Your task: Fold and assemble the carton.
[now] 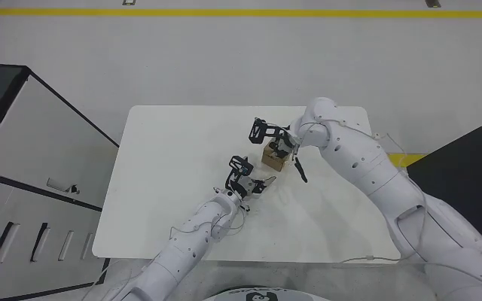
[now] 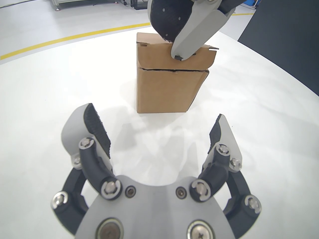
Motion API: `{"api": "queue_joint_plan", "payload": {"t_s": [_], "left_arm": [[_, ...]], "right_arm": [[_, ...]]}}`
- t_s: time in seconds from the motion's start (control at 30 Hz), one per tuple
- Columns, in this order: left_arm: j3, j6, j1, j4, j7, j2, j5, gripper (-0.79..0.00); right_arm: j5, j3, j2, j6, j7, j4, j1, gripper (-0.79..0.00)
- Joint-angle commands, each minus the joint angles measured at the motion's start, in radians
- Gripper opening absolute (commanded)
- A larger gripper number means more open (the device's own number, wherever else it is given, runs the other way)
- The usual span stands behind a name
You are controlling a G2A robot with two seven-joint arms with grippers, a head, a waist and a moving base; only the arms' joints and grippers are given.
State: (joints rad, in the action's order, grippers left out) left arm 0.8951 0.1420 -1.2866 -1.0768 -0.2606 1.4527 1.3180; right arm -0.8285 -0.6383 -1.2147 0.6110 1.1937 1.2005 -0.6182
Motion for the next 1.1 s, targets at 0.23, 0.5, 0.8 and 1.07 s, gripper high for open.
{"api": "queue_joint_plan", "payload": {"t_s": [0.23, 0.5, 0.8, 1.07], "left_arm": [[0.000, 0.000, 0.000, 0.000, 0.000, 0.000, 0.000, 0.000], [0.000, 0.000, 0.000, 0.000, 0.000, 0.000, 0.000, 0.000], [0.000, 0.000, 0.000, 0.000, 0.000, 0.000, 0.000, 0.000], [0.000, 0.000, 0.000, 0.000, 0.000, 0.000, 0.000, 0.000]], "right_arm": [[-0.018, 0.000, 0.000, -0.003, -0.011, 0.000, 0.009, -0.453], [-0.053, 0.002, 0.003, 0.014, -0.014, 0.007, 0.008, -0.489], [-0.078, 0.016, -0.002, 0.021, -0.041, -0.018, 0.010, -0.622], [-0.083, 0.026, -0.008, 0.028, -0.053, -0.038, 0.016, -0.677]]}}
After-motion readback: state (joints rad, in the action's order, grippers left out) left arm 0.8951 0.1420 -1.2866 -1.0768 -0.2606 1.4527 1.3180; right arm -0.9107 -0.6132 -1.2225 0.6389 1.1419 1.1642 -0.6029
